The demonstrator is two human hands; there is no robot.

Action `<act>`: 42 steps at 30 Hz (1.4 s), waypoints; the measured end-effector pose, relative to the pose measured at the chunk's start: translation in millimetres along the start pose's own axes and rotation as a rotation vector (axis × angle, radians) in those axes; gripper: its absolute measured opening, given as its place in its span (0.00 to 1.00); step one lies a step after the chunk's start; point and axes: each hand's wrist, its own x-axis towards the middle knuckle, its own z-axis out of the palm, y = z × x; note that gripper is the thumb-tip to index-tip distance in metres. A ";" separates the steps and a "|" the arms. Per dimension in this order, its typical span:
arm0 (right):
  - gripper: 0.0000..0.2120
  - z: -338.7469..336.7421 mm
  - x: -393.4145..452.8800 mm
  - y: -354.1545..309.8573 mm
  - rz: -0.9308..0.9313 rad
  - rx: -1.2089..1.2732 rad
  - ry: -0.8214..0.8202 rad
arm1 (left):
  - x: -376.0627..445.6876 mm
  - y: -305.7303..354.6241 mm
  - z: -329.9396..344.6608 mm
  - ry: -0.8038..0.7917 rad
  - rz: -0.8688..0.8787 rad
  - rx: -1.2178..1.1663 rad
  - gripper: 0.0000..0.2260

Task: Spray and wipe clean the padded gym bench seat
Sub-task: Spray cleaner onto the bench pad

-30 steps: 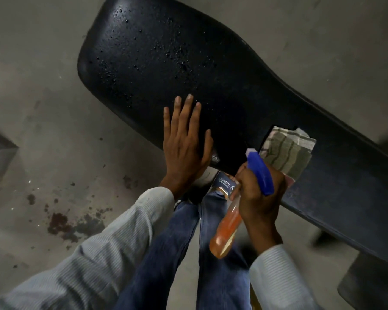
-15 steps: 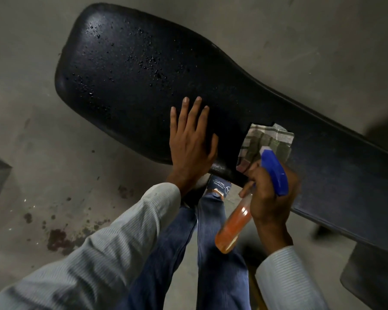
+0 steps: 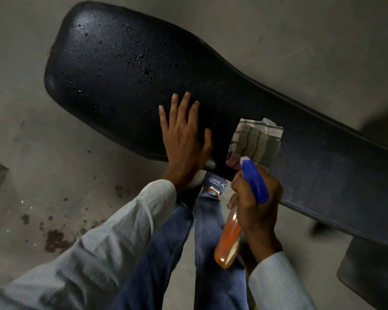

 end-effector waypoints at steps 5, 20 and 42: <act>0.13 -22.9 11.8 -8.6 -0.037 0.036 0.055 | -1.7 29.5 -1.1 -0.024 -0.020 -0.090 0.27; 0.04 -143.7 28.6 -69.1 -0.295 0.123 0.469 | -79.5 147.9 -4.2 -0.539 0.348 -0.912 0.22; 0.19 -156.8 25.9 -18.1 0.197 0.005 0.533 | -54.9 204.4 54.5 -0.381 0.406 -0.516 0.26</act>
